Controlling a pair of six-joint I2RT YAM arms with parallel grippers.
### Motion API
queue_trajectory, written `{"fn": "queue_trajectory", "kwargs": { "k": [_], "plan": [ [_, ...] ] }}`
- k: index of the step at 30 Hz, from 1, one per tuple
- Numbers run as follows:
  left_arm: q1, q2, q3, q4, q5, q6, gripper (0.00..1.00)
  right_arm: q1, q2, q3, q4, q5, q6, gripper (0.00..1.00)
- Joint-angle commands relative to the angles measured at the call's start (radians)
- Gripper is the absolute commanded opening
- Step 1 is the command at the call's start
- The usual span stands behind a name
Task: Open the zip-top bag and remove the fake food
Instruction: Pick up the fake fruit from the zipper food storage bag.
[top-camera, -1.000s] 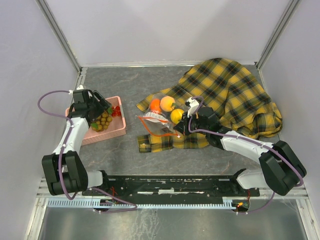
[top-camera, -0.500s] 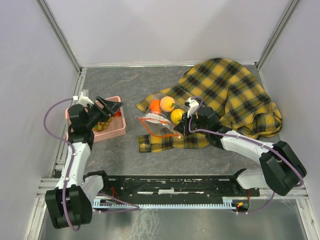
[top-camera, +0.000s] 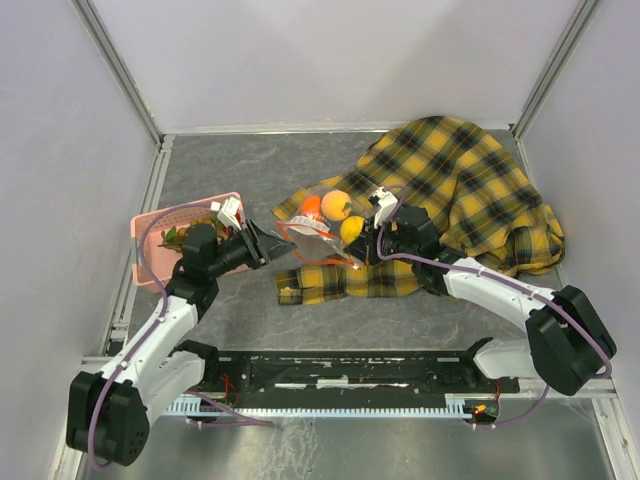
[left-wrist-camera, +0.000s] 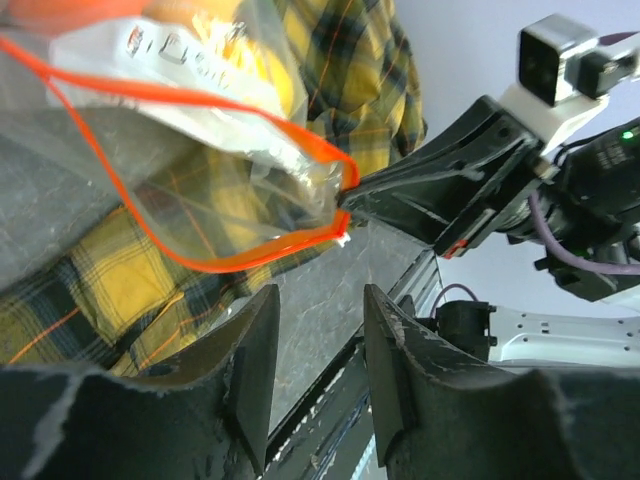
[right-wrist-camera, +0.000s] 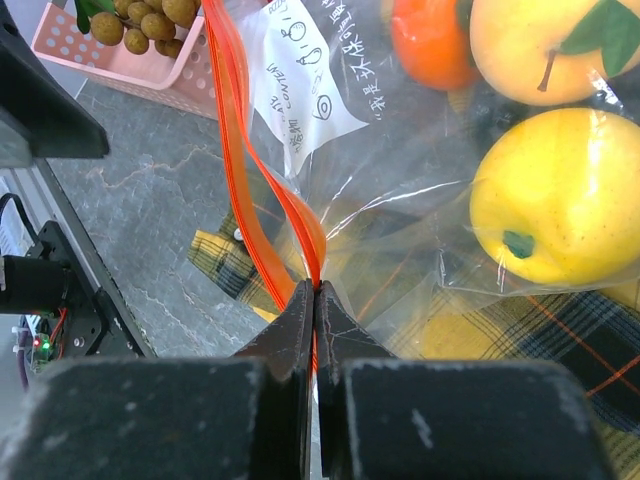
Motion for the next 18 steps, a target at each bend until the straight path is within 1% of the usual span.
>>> {"fn": "queue_trajectory", "kwargs": {
  "k": [1,5,11,18],
  "plan": [
    [-0.043,0.020,-0.050,0.101,-0.068,-0.033,0.44,0.003,-0.018,0.045,0.019,-0.032,0.003,0.02],
    [-0.080,0.078,-0.072,0.175,-0.095,-0.058,0.42,0.003,0.009,0.041,0.051,-0.081,-0.007,0.02],
    [-0.119,0.204,-0.047,0.243,-0.135,-0.057,0.41,0.007,0.039,0.048,0.129,-0.171,0.003,0.02],
    [-0.126,0.355,0.014,0.274,-0.173,-0.034,0.41,0.035,0.081,0.125,0.080,-0.250,-0.075,0.02]
  ]
}}
